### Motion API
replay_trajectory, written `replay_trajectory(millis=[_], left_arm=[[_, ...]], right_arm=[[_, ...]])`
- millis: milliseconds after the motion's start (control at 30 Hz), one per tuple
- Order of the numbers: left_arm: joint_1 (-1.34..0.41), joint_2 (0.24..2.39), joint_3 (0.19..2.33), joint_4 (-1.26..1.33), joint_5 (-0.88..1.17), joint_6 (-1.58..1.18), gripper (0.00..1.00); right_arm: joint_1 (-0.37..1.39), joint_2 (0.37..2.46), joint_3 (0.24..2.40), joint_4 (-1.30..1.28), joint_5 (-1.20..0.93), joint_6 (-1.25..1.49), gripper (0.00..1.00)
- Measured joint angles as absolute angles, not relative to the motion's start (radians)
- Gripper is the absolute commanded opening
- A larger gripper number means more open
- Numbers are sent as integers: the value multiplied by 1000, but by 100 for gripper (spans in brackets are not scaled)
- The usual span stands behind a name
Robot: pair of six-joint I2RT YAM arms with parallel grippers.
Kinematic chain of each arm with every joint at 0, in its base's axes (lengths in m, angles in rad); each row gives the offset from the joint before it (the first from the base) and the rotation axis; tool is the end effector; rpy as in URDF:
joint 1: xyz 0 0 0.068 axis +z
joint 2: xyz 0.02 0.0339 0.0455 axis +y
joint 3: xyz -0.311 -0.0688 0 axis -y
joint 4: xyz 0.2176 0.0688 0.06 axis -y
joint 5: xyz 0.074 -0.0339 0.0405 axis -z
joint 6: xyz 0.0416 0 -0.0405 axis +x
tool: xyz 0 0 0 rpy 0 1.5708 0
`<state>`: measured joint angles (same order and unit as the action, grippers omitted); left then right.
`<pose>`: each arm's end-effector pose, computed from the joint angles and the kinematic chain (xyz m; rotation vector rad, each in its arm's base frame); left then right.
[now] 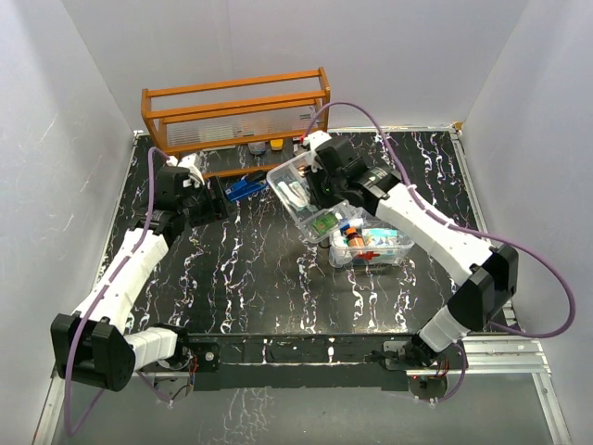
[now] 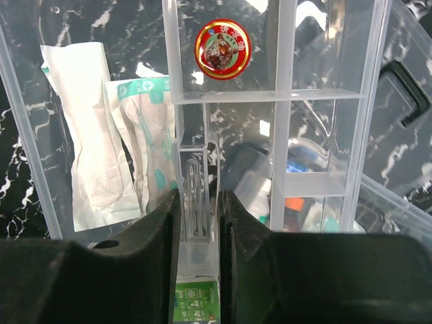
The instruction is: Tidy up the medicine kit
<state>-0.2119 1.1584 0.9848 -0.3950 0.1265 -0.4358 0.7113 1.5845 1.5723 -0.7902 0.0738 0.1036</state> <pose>0.2112 -0.0508 0.3579 -0.1682 2.1719 -0.5102 0.2466 0.2084 0.3988 -0.6814 2.2924 0.3020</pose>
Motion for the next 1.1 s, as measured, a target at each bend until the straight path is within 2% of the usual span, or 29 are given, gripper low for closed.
replay_trajectory(millis=[200, 433, 633, 700, 833, 1100], left_arm=[[-237, 1256, 980, -290, 313, -540, 70], [-439, 1414, 980, -76, 414, -716, 83], [-544, 1588, 999, 133, 492, -873, 84], [-569, 1645, 1036, 160, 501, -901, 81], [-609, 1729, 1101, 198, 506, -942, 65], [-638, 1830, 1148, 228, 539, -986, 43]], right_arm=[[617, 1502, 1514, -838, 76, 131, 4], [489, 1408, 1455, -915, 83, 175, 4], [412, 1330, 1425, -951, 103, 217, 3], [392, 1313, 1417, -965, 111, 226, 3], [370, 1296, 1398, -977, 123, 242, 3], [365, 1272, 1372, -976, 125, 246, 2]])
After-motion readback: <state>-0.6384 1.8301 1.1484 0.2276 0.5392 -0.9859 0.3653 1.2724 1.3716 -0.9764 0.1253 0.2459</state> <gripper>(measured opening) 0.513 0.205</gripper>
